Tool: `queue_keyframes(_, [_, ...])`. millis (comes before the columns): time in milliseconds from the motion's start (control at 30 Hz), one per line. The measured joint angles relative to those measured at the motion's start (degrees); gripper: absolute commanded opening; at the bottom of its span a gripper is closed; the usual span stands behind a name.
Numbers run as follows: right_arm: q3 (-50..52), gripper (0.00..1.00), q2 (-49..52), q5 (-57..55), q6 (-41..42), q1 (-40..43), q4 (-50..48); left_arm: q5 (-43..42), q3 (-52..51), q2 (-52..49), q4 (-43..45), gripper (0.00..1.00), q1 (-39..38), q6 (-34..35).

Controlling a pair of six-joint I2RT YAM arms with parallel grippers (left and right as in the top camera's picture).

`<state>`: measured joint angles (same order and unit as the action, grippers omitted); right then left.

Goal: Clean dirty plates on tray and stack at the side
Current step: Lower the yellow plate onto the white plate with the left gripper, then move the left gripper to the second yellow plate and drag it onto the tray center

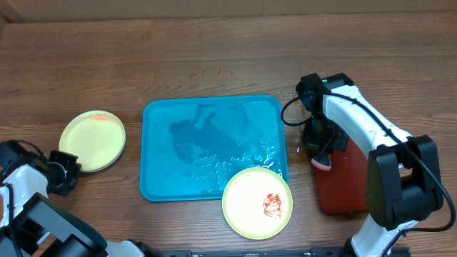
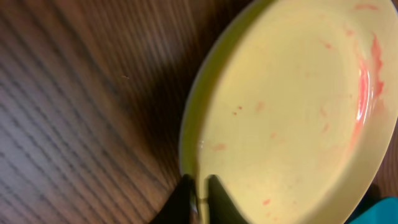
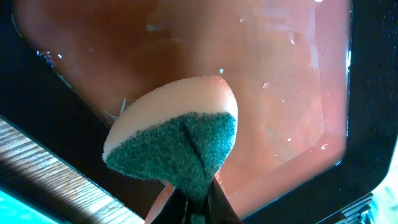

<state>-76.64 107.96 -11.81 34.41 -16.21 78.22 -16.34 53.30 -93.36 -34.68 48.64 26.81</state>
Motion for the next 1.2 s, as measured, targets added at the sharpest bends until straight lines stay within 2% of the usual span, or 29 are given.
queue_keyframes(67, [0.0,0.04,0.0,0.02,0.04,0.0,0.02,-0.17,0.0,0.0,0.0,0.45,-1.18,-0.11])
queue_keyframes(100, [0.0,0.04,0.0,0.02,0.02,0.0,0.02,-0.24,0.15,0.0,-0.48,0.46,-1.9,0.04])
queue_keyframes(233, [0.0,0.04,0.0,0.0,0.02,0.0,0.0,-0.24,1.95,0.33,-3.08,0.46,-3.72,0.07])
queue_keyframes(400, [0.0,0.04,0.0,0.04,0.04,0.0,-0.37,0.09,8.41,8.81,-8.2,0.45,-8.59,-0.39])
queue_keyframes(500, [0.0,0.04,0.0,0.0,0.02,0.0,-0.87,0.42,12.61,17.25,-9.81,0.55,-15.85,-3.72])
queue_keyframes(600, [0.0,0.04,0.0,0.02,0.0,0.0,-1.09,0.39,13.97,21.09,-12.17,0.54,-26.69,-9.22])
queue_keyframes(700, [0.0,0.04,0.0,0.02,0.02,0.0,-1.11,0.42,13.99,17.64,-15.17,0.53,-37.11,-15.74])
queue_keyframes(867, [0.0,0.04,0.0,0.02,0.02,0.0,-1.11,0.48,13.92,5.55,-17.55,0.54,-52.54,-27.26])
queue_keyframes(1000, [0.0,0.04,0.0,0.02,0.02,0.0,-1.09,0.46,13.9,-3.06,-16.83,0.58,-61.72,-31.58])
queue_keyframes(1033, [0.0,0.04,0.0,0.04,0.0,0.0,-1.09,0.46,13.9,-5.51,-16.83,0.61,-64.28,-32.54])
queue_keyframes(1100, [0.0,0.04,0.0,0.02,-0.11,0.0,-1.09,0.46,13.9,-9.16,-16.92,0.75,-68.76,-33.64])
queue_keyframes(1133, [0.0,0.04,0.0,0.02,-0.13,0.0,-1.05,0.44,13.88,-9.86,-16.9,0.78,-69.92,-34.25])
queue_keyframes(1200, [0.0,0.04,0.0,0.04,-0.17,0.0,-0.98,0.66,13.86,-10.6,-16.79,0.78,-73.16,-34.32])
